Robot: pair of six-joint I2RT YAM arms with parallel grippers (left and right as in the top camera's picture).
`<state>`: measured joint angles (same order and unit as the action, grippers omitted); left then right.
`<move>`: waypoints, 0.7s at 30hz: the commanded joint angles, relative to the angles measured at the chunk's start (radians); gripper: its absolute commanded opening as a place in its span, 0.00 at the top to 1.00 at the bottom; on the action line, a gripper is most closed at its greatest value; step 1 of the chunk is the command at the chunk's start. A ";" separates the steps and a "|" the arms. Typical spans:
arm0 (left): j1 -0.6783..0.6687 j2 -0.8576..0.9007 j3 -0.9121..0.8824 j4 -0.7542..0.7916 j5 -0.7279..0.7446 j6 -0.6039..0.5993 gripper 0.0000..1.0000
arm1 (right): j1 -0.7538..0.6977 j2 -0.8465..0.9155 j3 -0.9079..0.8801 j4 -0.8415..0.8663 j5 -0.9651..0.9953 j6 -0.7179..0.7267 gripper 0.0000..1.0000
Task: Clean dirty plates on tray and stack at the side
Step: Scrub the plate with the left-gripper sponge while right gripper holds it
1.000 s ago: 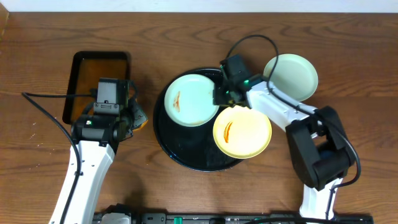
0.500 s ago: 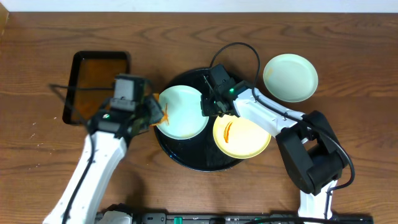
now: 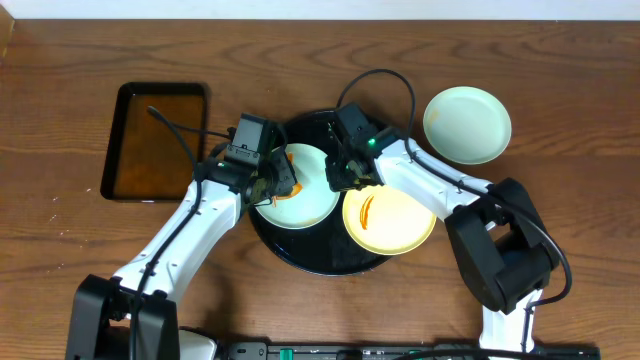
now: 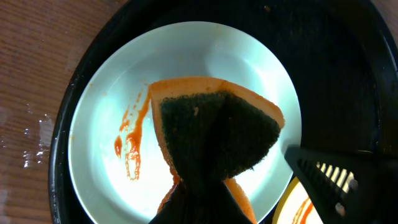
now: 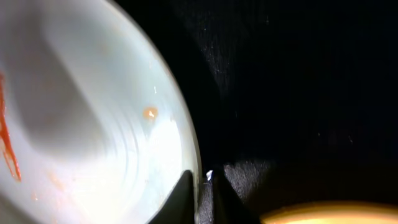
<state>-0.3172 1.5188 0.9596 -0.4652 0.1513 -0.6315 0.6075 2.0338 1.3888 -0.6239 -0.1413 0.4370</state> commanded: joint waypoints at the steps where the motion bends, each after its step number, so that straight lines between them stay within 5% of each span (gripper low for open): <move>1: -0.001 0.011 -0.004 0.010 -0.006 0.002 0.92 | 0.007 -0.016 0.079 -0.058 0.006 -0.068 0.87; 10: -0.001 0.013 -0.004 0.011 -0.006 0.002 0.92 | 0.007 -0.013 0.085 -0.020 0.037 -0.068 0.78; 21: -0.001 0.013 -0.004 0.011 -0.006 0.002 0.92 | 0.010 0.079 0.084 0.008 0.047 -0.068 0.79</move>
<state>-0.3172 1.5272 0.9596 -0.4591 0.1513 -0.6312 0.6075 2.0731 1.4590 -0.6235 -0.0933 0.3817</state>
